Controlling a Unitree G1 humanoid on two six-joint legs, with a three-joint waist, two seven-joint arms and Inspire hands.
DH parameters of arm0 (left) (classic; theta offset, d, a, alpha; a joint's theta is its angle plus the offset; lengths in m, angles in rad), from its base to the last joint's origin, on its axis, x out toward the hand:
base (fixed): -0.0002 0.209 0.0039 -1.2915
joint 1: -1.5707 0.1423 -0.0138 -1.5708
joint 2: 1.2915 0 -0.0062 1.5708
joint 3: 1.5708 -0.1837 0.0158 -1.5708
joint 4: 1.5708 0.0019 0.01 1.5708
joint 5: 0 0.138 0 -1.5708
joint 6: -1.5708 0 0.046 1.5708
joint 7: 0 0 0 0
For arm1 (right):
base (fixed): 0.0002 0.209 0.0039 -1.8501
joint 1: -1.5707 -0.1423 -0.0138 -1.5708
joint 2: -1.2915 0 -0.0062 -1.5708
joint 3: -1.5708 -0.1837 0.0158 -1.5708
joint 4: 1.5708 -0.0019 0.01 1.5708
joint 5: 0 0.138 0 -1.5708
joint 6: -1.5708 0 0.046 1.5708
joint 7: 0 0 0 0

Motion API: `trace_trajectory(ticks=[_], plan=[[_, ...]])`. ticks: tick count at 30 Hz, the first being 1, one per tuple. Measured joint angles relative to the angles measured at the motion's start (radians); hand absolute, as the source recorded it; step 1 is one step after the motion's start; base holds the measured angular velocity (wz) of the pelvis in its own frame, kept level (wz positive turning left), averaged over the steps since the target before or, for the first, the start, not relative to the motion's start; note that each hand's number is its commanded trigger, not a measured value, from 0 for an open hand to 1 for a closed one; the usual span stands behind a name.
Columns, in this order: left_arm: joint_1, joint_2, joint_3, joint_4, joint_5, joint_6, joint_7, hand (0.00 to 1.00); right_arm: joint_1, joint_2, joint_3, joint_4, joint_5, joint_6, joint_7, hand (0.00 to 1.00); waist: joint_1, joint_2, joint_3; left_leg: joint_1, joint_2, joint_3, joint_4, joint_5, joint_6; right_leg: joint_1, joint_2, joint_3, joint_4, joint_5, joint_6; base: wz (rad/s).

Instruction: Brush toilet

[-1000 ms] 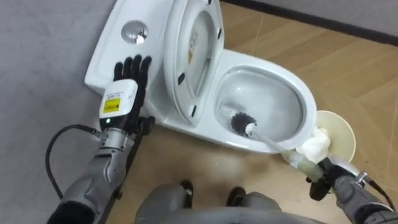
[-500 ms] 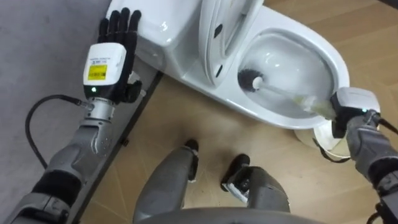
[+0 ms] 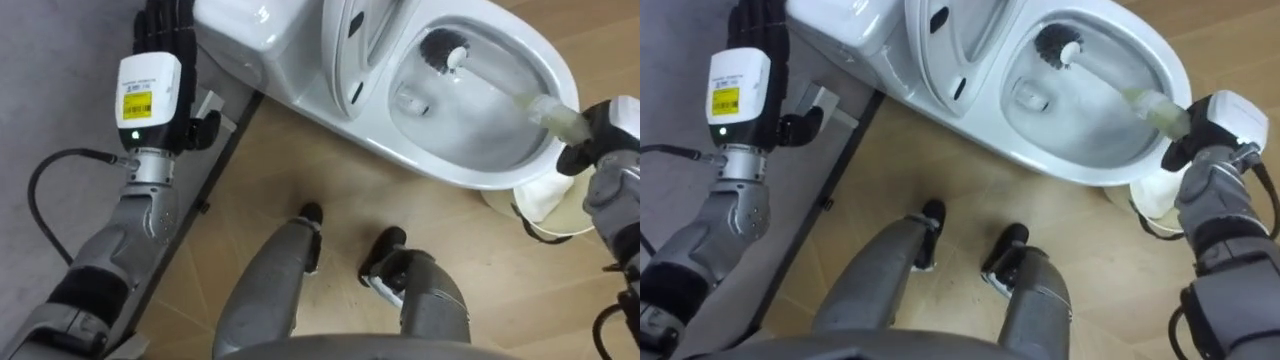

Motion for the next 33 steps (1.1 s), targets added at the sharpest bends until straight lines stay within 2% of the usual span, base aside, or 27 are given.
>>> trace_trajectory(ticks=[5,6,7,11,13,16,19,23,26,29,33], plan=[[-0.005,-0.001,0.0,-0.001,-0.001,0.003,-0.023,0.0,0.0,0.012,0.053,-0.015,-0.112,0.022,0.029,1.0,0.005,0.009,0.0051,0.001,0.003,0.001,0.006,0.0,0.0,0.004,0.005,-0.006,-0.003,0.0,0.0,0.0],[-0.004,-0.001,-0.003,-0.003,-0.001,0.003,-0.029,0.0,0.001,0.013,0.085,-0.025,-0.149,0.03,0.042,1.0,0.008,0.018,0.0112,0.001,0.003,-0.001,0.008,-0.001,0.0,0.007,0.007,-0.007,-0.006,0.001,-0.002,0.0],[-0.006,-0.002,-0.005,-0.006,-0.001,0.003,-0.039,0.0,0.004,0.018,0.117,-0.027,-0.177,0.045,0.058,1.0,0.011,0.026,0.0138,0.001,0.003,0.0,0.009,-0.001,0.0,0.009,0.006,-0.008,-0.006,0.001,-0.002,0.0],[0.007,-0.004,-0.004,-0.002,-0.001,0.005,-0.039,0.0,0.027,0.05,0.13,-0.046,-0.276,0.096,0.086,1.0,0.013,0.058,0.0113,0.0,0.004,-0.004,0.007,-0.001,0.0,0.012,0.012,-0.012,-0.022,0.003,-0.003,-0.04],[0.009,-0.004,-0.004,-0.001,-0.002,0.008,-0.039,0.0,0.037,0.05,0.131,-0.06,-0.355,0.124,0.087,1.0,0.009,0.079,0.0033,0.004,0.005,-0.006,0.003,-0.001,0.0,0.022,0.013,-0.024,-0.037,0.004,-0.003,0.05],[0.011,-0.007,-0.023,-0.002,-0.024,0.036,-0.034,0.0,0.061,0.056,0.137,-0.116,-0.4,0.157,0.099,1.0,0.005,0.092,-0.0005,0.022,0.013,-0.003,0.002,-0.001,-0.002,0.045,0.024,-0.028,-0.054,0.004,-0.003,0.0],[0.019,-0.007,-0.026,-0.001,-0.062,0.039,-0.036,0.0,0.093,0.059,0.137,-0.144,-0.444,0.173,0.1,1.0,0.003,0.101,-0.0044,0.043,0.025,0.001,-0.002,-0.005,-0.007,0.077,0.043,-0.031,-0.079,0.011,-0.007,-0.03],[0.019,-0.009,-0.03,0.0,-0.083,0.041,-0.036,0.0,0.102,0.041,0.168,-0.125,-0.438,0.17,0.092,1.0,0.002,0.106,-0.0071,0.054,0.035,0.003,-0.01,-0.007,-0.012,0.087,0.05,-0.03,-0.087,0.013,-0.01,-0.02],[0.014,-0.009,-0.036,-0.001,-0.089,0.041,-0.036,0.0,0.075,0.018,0.198,-0.065,-0.419,0.145,0.078,1.0,0.004,0.112,-0.0078,0.057,0.033,0.004,-0.014,-0.007,-0.012,0.086,0.041,-0.028,-0.082,0.013,-0.01,0.0],[-0.007,-0.01,-0.063,-0.001,-0.122,0.041,-0.038,0.0,0.039,0.013,0.222,0.026,-0.272,0.096,0.062,1.0,-0.001,0.111,-0.0068,0.063,0.019,0.005,-0.014,-0.007,-0.01,0.082,0.022,-0.029,-0.046,-0.002,-0.004,0.13],[-0.036,-0.008,-0.064,-0.006,-0.122,0.048,-0.039,0.0,-0.006,0.023,0.19,0.106,0.045,0.04,0.066,1.0,-0.005,0.107,-0.0048,0.049,0.001,0.023,-0.019,0.0,0.001,0.038,-0.005,0.0,0.004,-0.012,0.001,-0.03]])
